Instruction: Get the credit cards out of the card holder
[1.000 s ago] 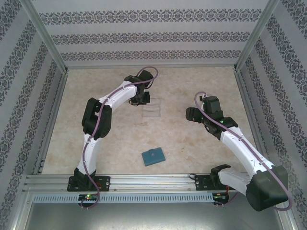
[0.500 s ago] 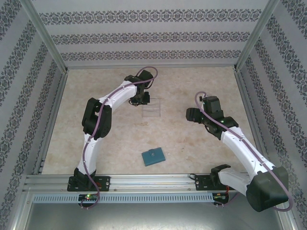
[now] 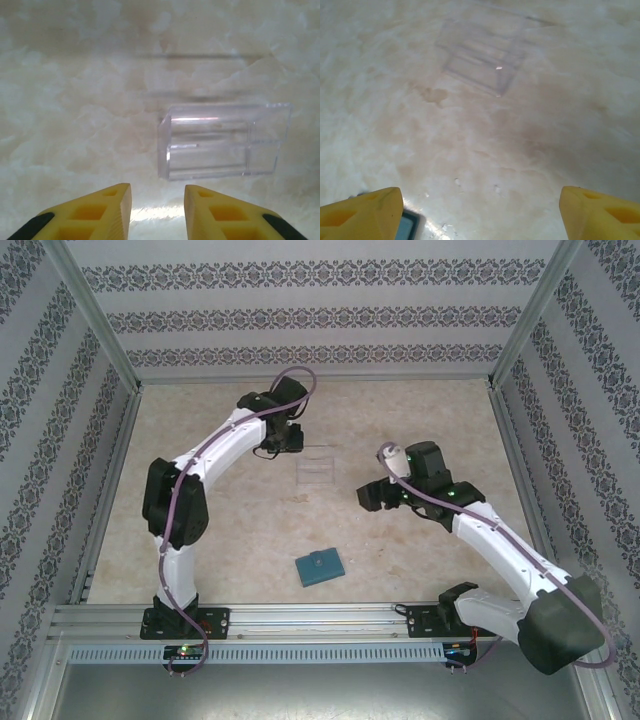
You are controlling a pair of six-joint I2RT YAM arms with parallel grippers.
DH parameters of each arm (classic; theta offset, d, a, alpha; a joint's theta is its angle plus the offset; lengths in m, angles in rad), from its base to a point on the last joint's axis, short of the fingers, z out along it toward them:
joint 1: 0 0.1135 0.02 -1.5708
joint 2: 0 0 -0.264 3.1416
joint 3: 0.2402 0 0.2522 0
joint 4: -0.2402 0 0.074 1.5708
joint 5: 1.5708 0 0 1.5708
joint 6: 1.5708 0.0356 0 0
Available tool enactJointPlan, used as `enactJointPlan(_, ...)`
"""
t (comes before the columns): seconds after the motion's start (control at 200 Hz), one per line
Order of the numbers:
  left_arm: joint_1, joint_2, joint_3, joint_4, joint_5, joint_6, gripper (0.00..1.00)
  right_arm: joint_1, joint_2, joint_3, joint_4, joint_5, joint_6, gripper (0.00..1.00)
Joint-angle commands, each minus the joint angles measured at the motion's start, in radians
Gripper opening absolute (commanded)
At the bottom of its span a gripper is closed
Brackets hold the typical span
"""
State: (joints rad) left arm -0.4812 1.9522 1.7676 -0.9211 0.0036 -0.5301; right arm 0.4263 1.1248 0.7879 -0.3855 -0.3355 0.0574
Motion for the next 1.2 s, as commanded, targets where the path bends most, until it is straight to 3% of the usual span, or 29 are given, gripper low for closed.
enactJointPlan(0.0,0.027,-0.077,-0.082,-0.001,0.015,0.044,0.37,0.077,0.042,0.020,-0.015,-0.068,-0.156,0.84)
enactJointPlan(0.19,0.112,-0.193,-0.232,0.025,0.090,0.086,0.39,0.262,0.123,0.062,-0.132,-0.051,-0.401,0.91)
enactJointPlan(0.32,0.179,-0.246,-0.297,0.005,0.123,0.129,0.39,0.345,0.201,0.112,-0.151,0.067,-0.355,0.91)
enactJointPlan(0.445,0.237,-0.299,-0.346,-0.020,0.125,0.180,0.40,0.399,0.273,0.174,-0.159,0.202,-0.090,0.88)
enactJointPlan(0.6,0.313,-0.348,-0.390,-0.042,0.127,0.229,0.42,0.458,0.333,0.251,-0.254,0.353,0.346,0.81)
enactJointPlan(0.869,0.359,-0.378,-0.394,-0.060,0.139,0.282,0.43,0.542,0.336,0.256,-0.215,0.386,1.029,0.87)
enactJointPlan(0.949,0.372,-0.391,-0.420,-0.037,0.137,0.288,0.43,0.577,0.357,0.275,-0.202,0.394,1.167,0.88)
enactJointPlan(1.079,0.376,-0.409,-0.481,0.010,0.167,0.268,0.43,0.652,0.397,0.340,-0.322,0.483,1.453,0.95)
enactJointPlan(1.194,0.375,-0.415,-0.494,0.013,0.169,0.279,0.43,0.669,0.411,0.308,-0.362,0.452,1.686,0.96)
